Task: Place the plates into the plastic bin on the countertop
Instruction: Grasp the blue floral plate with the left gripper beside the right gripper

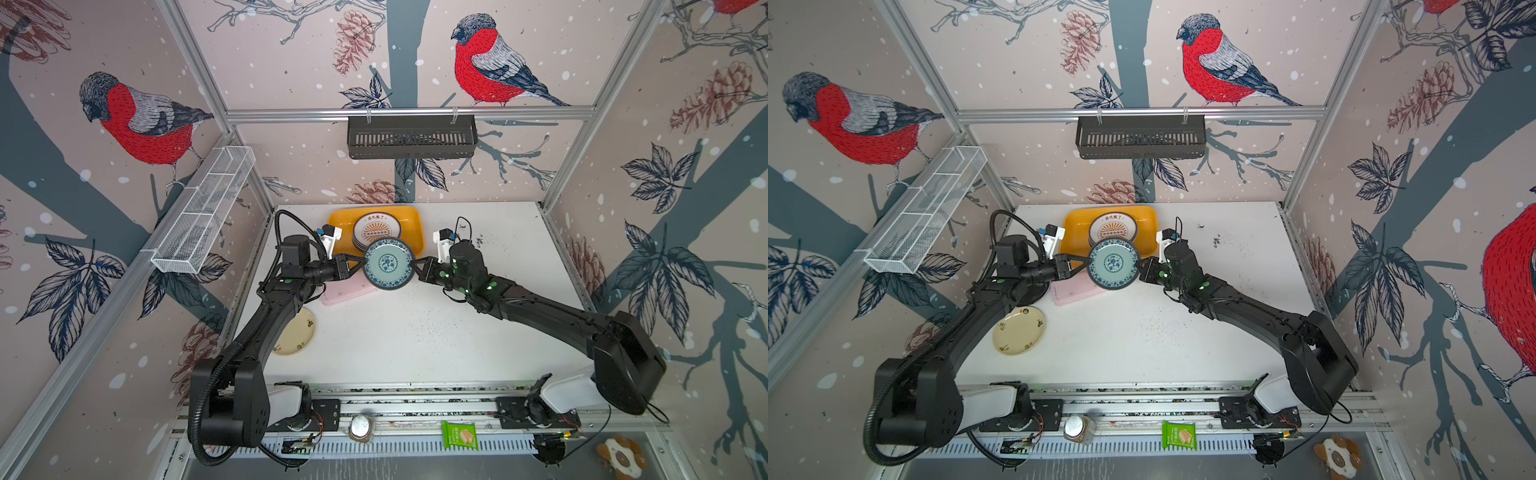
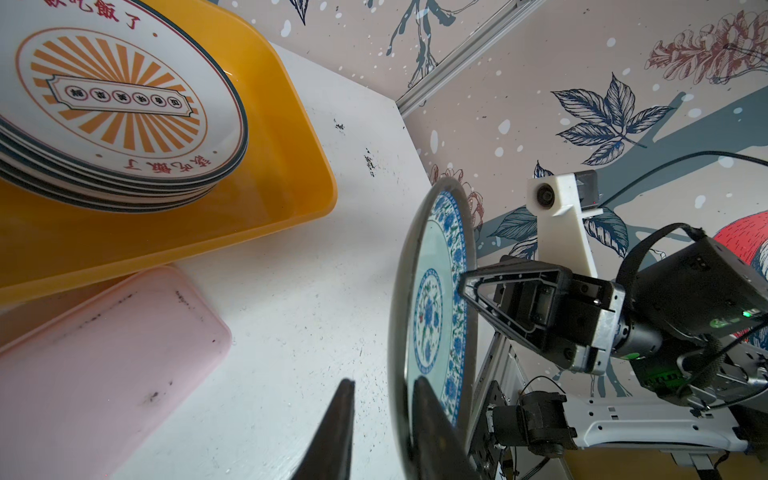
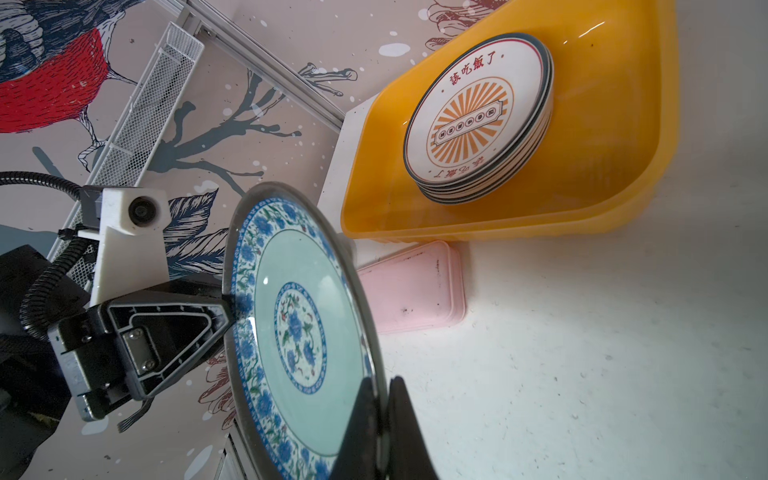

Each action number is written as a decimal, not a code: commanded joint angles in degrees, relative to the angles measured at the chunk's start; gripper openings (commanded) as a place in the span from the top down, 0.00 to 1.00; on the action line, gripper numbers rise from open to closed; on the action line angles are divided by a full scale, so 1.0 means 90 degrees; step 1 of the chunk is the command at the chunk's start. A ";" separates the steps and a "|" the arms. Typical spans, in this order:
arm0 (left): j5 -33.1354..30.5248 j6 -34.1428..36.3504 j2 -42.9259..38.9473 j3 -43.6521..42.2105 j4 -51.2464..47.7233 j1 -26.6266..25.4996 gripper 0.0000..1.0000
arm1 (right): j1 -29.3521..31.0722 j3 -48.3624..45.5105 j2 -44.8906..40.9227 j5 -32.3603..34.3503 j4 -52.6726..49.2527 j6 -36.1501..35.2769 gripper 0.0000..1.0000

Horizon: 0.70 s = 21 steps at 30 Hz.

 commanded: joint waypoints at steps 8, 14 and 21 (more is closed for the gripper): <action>-0.0158 0.0143 0.0017 0.0079 -0.0099 -0.0011 0.88 | 0.0080 0.0277 0.0301 -0.0164 0.0472 -0.0038 0.99; -0.0242 0.0155 0.0071 0.0128 -0.0155 -0.0011 0.97 | 0.0104 0.0267 0.0345 -0.0191 0.0638 0.0001 0.93; -0.0694 0.0211 0.0013 0.0140 -0.0298 0.0008 1.00 | 0.0094 0.0123 0.0240 -0.0068 0.0755 0.0001 0.32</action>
